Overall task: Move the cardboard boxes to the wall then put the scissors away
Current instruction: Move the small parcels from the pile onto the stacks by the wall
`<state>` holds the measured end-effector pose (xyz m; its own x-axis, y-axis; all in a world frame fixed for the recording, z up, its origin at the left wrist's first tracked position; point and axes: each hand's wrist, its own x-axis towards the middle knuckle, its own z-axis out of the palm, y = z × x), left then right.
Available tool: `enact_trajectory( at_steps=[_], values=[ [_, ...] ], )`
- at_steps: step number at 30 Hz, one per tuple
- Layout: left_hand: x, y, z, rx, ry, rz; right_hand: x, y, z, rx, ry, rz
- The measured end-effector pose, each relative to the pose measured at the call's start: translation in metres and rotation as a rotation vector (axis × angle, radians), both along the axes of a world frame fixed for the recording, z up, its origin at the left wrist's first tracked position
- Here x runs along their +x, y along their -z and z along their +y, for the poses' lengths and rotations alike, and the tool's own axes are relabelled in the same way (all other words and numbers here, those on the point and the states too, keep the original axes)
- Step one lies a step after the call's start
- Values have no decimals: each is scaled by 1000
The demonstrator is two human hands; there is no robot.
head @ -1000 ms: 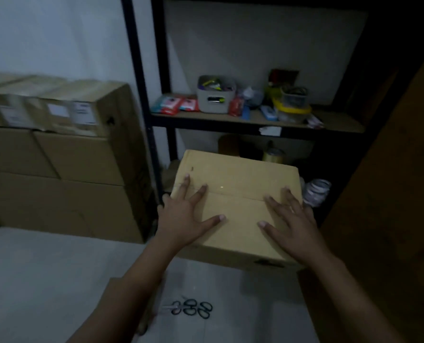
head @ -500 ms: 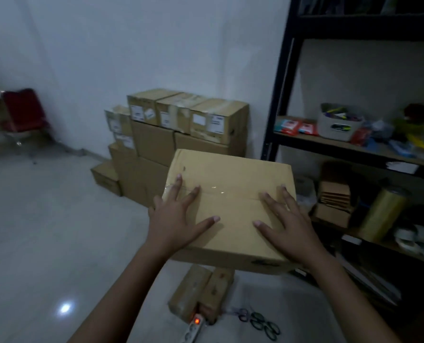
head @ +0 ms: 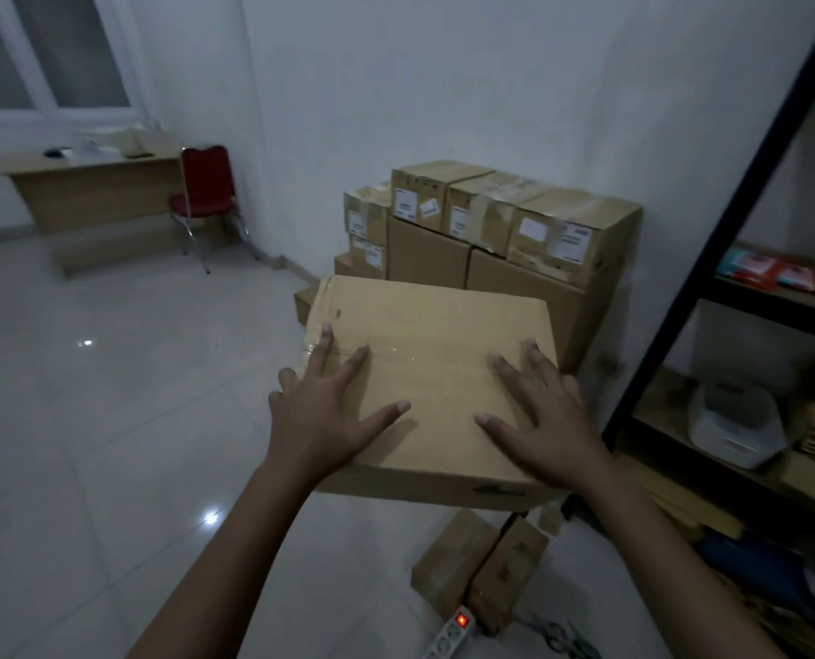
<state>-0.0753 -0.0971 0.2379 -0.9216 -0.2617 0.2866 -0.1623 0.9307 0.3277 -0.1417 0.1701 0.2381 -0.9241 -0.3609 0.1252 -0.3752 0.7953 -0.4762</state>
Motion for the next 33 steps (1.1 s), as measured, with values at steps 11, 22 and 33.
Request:
enact_trajectory(
  at_steps=[11,22,33],
  values=[
    [-75,8,-144,9,-93,-19,-105,17,-153,-25,-101,4],
    [-195,-4,-330,-33,-158,-74,-237,8,-346,-28,-164,4],
    [-329,14,-501,-33,-100,-92,-361,25,-510,-36,-130,-24]
  ],
)
